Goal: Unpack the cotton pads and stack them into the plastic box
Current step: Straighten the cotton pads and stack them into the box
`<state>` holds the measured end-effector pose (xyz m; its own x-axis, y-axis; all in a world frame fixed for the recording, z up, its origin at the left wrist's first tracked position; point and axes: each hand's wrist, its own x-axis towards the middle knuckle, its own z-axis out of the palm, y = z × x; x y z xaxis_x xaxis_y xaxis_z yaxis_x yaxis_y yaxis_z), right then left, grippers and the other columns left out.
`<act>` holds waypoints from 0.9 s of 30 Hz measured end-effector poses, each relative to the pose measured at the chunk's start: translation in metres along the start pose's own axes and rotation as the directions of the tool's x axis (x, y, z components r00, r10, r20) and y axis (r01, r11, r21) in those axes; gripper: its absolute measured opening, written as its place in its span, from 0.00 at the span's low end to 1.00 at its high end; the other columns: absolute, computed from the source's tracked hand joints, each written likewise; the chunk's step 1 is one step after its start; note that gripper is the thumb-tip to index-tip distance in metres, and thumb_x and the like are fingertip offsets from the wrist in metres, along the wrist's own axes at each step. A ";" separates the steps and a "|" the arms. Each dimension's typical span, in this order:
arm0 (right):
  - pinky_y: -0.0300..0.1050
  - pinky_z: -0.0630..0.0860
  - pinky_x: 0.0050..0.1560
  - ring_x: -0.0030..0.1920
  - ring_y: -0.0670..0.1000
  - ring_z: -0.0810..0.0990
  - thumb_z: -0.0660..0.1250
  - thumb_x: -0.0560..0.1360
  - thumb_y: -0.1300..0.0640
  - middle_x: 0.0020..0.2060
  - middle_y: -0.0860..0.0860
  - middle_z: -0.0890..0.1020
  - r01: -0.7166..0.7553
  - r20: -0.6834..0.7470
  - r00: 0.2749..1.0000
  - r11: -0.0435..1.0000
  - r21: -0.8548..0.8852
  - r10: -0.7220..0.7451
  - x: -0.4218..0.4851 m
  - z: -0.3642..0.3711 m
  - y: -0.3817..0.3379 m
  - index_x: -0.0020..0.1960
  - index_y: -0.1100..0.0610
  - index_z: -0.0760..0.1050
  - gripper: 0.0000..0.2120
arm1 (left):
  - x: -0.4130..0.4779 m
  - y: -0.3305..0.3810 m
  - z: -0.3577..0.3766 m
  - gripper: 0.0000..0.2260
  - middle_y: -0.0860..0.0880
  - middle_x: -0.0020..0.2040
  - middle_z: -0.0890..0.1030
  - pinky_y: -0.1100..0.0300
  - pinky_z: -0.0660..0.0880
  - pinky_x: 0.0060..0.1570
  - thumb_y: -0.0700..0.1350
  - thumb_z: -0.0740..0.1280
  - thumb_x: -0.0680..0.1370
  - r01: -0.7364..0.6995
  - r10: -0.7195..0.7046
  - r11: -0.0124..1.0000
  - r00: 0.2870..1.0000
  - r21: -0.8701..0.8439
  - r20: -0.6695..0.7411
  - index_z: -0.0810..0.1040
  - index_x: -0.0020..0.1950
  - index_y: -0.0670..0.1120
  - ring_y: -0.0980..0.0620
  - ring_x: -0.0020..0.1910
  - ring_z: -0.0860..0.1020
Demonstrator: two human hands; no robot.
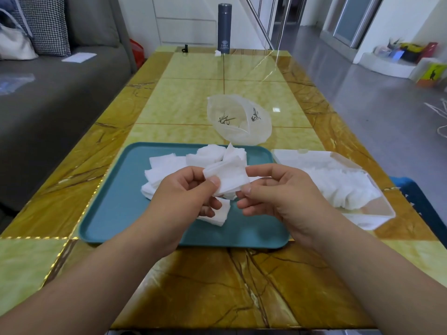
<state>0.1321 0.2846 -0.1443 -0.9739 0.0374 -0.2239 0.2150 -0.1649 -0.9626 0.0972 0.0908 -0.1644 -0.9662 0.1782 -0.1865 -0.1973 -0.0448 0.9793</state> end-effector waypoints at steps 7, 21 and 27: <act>0.52 0.85 0.43 0.38 0.58 0.86 0.74 0.74 0.71 0.37 0.60 0.84 0.058 0.013 0.998 0.990 -0.126 -0.056 0.000 0.001 0.004 0.61 0.59 0.79 0.18 | -0.003 0.002 0.005 0.11 0.39 0.53 0.87 0.58 0.77 0.33 0.47 0.66 0.83 0.101 -0.093 0.992 0.989 -0.071 0.111 0.82 0.60 0.43 0.45 0.42 0.82; 0.53 0.83 0.44 0.35 0.55 0.84 0.72 0.73 0.72 0.30 0.52 0.80 0.103 0.047 0.995 0.928 -0.358 -0.092 0.002 0.001 0.009 0.65 0.51 0.77 0.25 | 0.001 0.001 0.006 0.11 0.40 0.56 0.86 0.55 0.85 0.43 0.41 0.68 0.82 0.264 -0.218 0.893 0.962 -0.363 0.164 0.82 0.63 0.40 0.42 0.50 0.86; 0.54 0.83 0.45 0.37 0.57 0.84 0.69 0.72 0.75 0.29 0.53 0.80 0.097 0.010 0.995 0.930 -0.354 -0.100 0.003 -0.002 0.007 0.65 0.51 0.76 0.28 | 0.006 0.000 0.004 0.11 0.40 0.56 0.87 0.53 0.85 0.46 0.39 0.67 0.82 0.237 -0.210 0.887 0.971 -0.396 0.111 0.81 0.63 0.38 0.43 0.52 0.86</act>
<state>0.1306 0.2858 -0.1518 -0.9912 0.0433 -0.1248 0.1310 0.1994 -0.9711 0.0920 0.0958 -0.1653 -0.8785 0.2917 -0.3784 -0.4702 -0.3870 0.7932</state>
